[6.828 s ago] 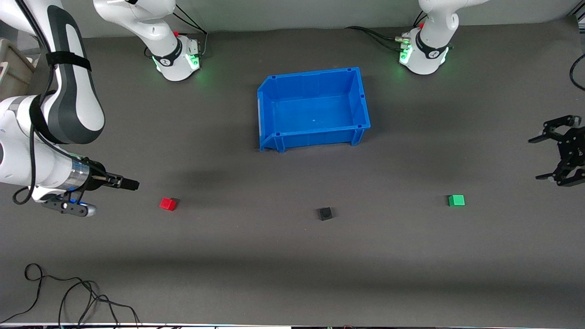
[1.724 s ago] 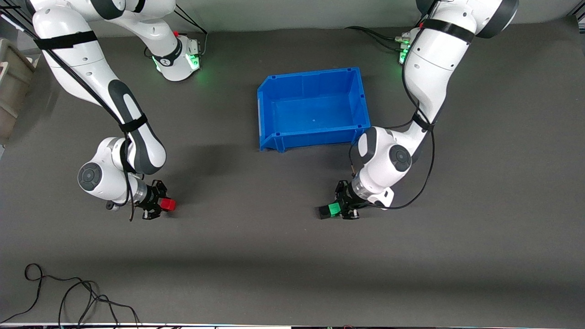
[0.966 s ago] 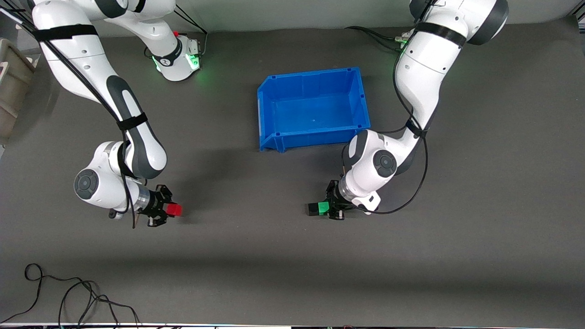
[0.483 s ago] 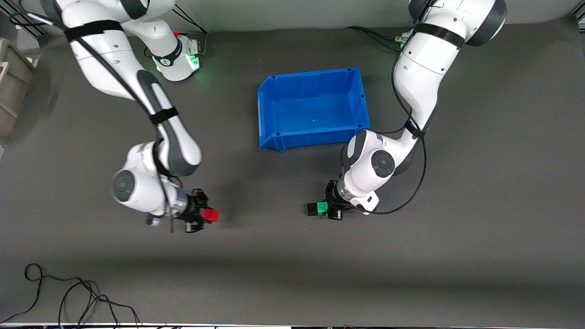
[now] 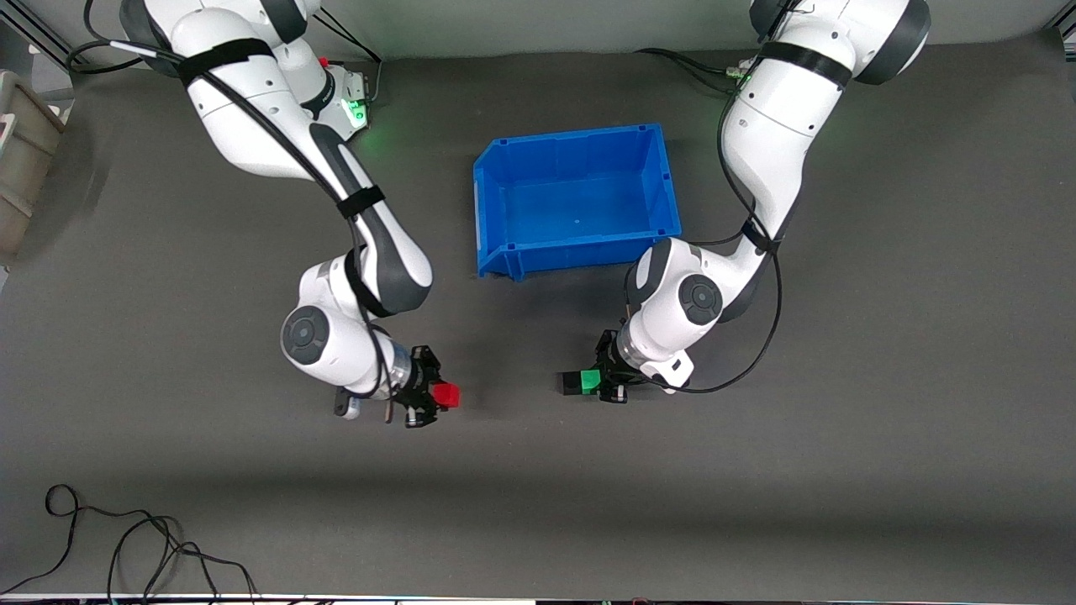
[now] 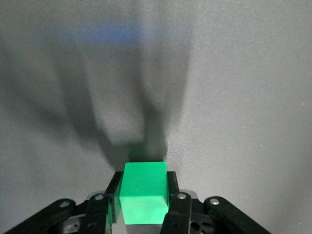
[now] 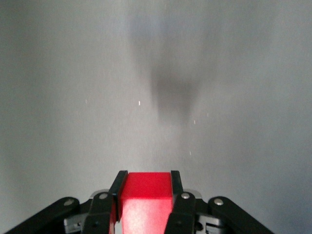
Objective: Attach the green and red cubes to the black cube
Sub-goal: 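Carry the red cube toward the black cube with the right gripper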
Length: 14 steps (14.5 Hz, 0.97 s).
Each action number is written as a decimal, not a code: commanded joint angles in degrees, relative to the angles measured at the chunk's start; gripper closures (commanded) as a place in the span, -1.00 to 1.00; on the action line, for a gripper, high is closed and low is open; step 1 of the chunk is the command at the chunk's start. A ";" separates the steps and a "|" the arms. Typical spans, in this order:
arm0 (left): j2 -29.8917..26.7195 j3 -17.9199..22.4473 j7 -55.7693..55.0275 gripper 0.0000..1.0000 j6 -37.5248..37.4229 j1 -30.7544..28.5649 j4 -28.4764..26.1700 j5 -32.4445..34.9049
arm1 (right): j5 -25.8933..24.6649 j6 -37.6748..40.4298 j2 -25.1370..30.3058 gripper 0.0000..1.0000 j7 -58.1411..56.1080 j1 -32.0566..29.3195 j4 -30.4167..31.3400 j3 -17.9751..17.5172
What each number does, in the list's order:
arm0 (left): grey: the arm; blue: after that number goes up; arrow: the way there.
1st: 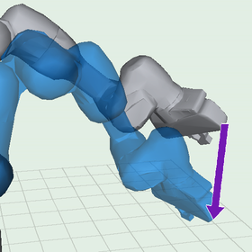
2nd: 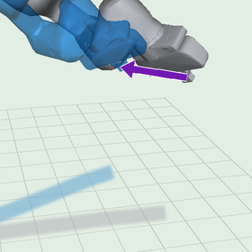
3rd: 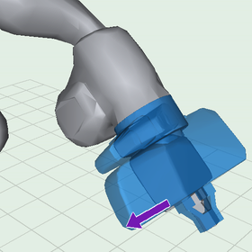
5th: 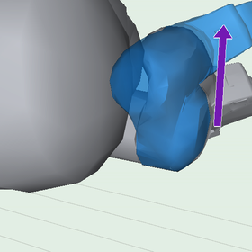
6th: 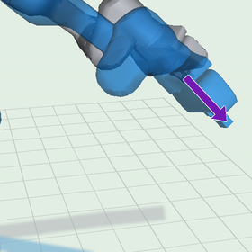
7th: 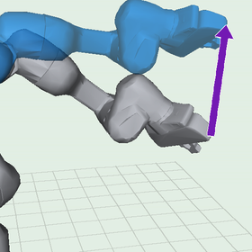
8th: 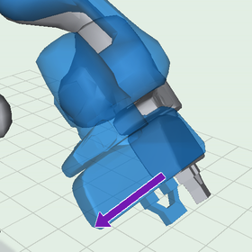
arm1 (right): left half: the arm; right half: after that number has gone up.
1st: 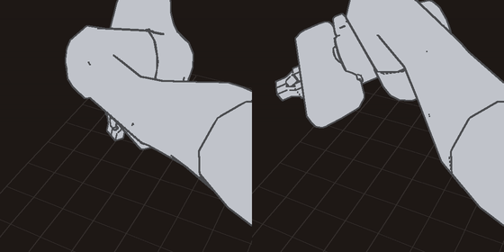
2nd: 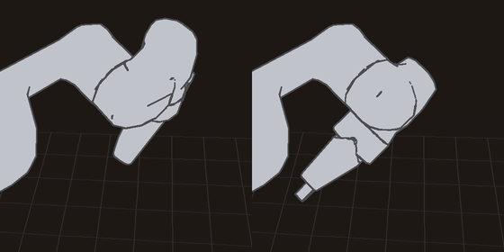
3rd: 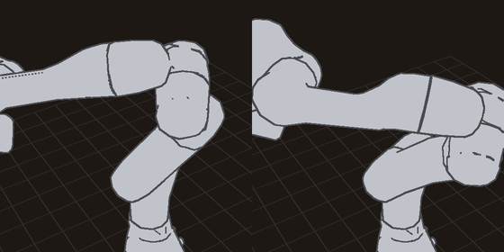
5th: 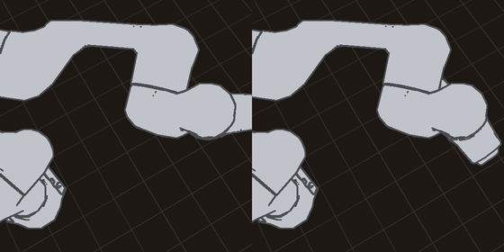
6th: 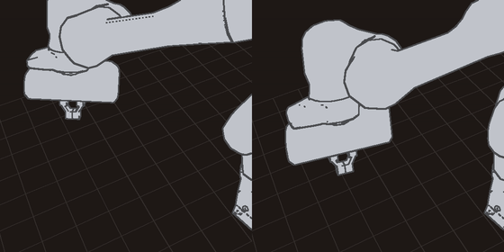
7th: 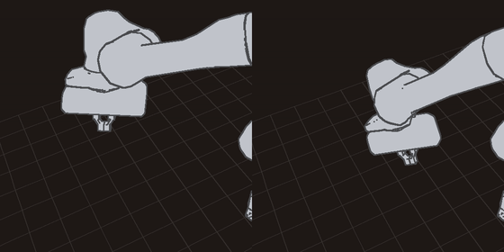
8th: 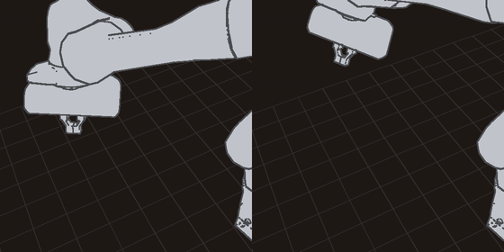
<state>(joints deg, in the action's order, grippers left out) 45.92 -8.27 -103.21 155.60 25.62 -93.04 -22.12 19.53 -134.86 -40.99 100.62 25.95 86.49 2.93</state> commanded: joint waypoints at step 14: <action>0.57 0.71 -0.07 -1.00 -1.53 0.74 1.54 0.59 | -8.61 0.74 -15.33 1.00 14.65 10.43 -17.13 1.11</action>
<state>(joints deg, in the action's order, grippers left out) 45.92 -8.25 -103.21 155.58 25.62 -93.02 -22.08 15.36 -134.90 -51.76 108.32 35.37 75.61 3.16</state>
